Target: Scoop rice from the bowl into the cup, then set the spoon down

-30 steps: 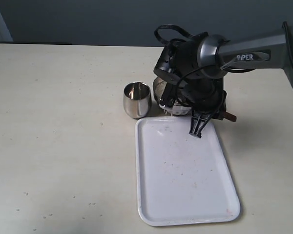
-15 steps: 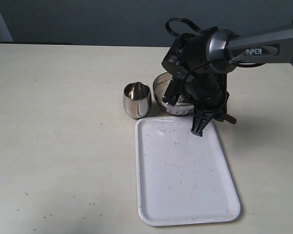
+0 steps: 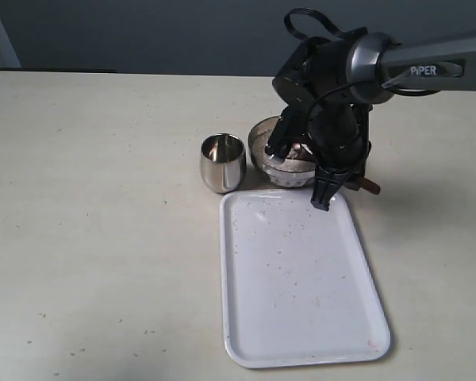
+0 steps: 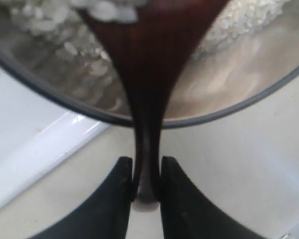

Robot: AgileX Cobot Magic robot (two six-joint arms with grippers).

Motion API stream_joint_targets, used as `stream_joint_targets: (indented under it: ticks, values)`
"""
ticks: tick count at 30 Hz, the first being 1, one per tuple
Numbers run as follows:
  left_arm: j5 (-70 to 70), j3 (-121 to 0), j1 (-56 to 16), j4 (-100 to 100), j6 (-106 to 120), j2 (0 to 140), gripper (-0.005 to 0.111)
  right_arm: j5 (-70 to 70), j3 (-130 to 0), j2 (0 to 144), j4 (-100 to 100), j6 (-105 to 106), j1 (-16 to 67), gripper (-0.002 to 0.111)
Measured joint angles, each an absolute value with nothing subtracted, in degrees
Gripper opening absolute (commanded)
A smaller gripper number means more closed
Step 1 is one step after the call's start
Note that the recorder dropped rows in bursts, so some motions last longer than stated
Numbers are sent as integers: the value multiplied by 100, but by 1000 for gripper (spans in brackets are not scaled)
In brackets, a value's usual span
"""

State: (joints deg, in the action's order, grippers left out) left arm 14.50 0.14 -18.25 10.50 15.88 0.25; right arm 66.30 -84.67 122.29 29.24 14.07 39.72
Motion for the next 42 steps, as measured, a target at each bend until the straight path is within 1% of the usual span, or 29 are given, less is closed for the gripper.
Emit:
stream_joint_targets:
  ticks: [11, 24, 42]
  values:
    - [1450, 14, -1825, 1050, 1588, 25, 0, 6689, -8471, 12229, 2779, 1595, 3963, -1]
    - [1450, 14, -1825, 1050, 1588, 25, 0, 6959, -8805, 12229, 2770, 1758, 3963, -1]
    - [1450, 14, -1825, 1050, 1588, 25, 0, 6982, -9141, 12265, 2879, 1808, 4306, -1]
